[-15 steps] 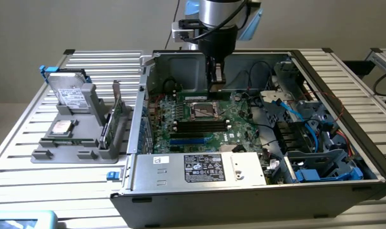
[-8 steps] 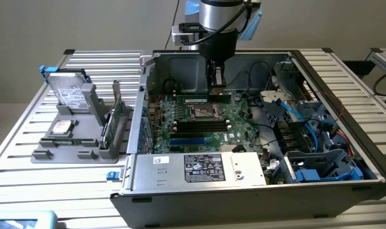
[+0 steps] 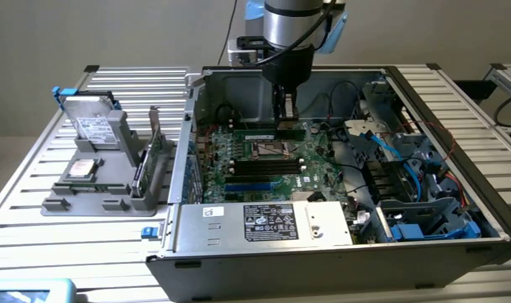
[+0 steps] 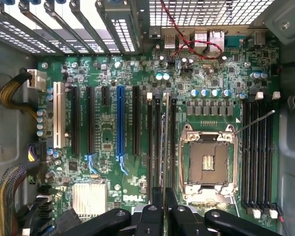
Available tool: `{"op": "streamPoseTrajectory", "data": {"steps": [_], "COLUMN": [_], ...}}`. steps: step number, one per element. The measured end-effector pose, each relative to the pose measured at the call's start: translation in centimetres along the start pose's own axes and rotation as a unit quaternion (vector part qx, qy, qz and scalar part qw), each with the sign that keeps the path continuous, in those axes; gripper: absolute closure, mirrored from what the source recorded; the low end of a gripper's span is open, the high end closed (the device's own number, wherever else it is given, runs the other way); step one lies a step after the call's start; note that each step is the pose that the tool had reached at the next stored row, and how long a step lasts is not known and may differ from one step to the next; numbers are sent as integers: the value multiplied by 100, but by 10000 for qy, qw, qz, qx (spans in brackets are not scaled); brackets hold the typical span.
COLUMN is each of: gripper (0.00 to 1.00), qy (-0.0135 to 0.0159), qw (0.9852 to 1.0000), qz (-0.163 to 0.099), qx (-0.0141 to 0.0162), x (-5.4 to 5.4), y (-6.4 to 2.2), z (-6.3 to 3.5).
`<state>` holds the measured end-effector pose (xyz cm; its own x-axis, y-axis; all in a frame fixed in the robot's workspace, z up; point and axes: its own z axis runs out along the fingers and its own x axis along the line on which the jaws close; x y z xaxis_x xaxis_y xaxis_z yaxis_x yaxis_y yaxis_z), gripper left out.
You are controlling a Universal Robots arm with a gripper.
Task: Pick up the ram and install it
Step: 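Insert the ram into the slot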
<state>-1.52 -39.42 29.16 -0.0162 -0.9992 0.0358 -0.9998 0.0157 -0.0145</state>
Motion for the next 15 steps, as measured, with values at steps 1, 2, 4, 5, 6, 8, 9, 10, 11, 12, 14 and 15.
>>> {"op": "streamPoseTrajectory", "data": {"steps": [1,2,4,5,6,8,9,10,11,12,14,15], "gripper": [86,86,86,86,86,86,86,86,86,86,86,86], "qy": [0,0,0,2,3,15,28,43,51,51,51,51], "qw": [10000,10000,10000,10000,10000,10000,10000,10000,10000,10000,10000,10000], "qz": [2,5,9,11,13,13,13,13,13,13,13,13], "qx": [0,0,0,-1,-1,0,0,0,0,0,1,1], "x": [0,0,0,1,5,22,24,25,25,25,23,23], "y": [0,0,0,0,-1,-6,-6,-7,-7,-7,-6,-6], "z": [18,35,69,85,97,107,113,121,131,146,180,195]}}
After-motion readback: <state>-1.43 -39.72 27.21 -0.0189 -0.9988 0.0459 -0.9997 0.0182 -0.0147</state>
